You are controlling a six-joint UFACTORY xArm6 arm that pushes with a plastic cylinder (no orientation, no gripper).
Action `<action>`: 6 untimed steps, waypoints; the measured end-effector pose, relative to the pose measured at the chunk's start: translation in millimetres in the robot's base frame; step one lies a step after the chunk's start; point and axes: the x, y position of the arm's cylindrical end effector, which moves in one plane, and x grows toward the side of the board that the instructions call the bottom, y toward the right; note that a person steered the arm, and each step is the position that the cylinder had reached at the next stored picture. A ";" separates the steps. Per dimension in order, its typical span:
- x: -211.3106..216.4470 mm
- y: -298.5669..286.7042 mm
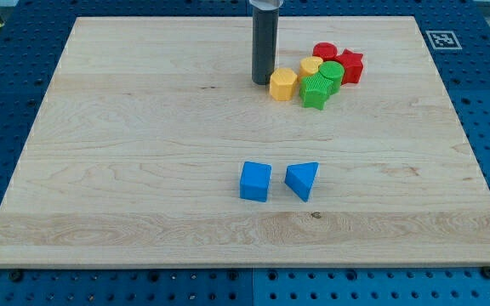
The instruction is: Place the blue cube close to the yellow hexagon
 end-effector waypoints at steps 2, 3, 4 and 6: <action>1.9 -13.3; 25.6 -26.6; 69.5 -27.5; 194.9 -44.9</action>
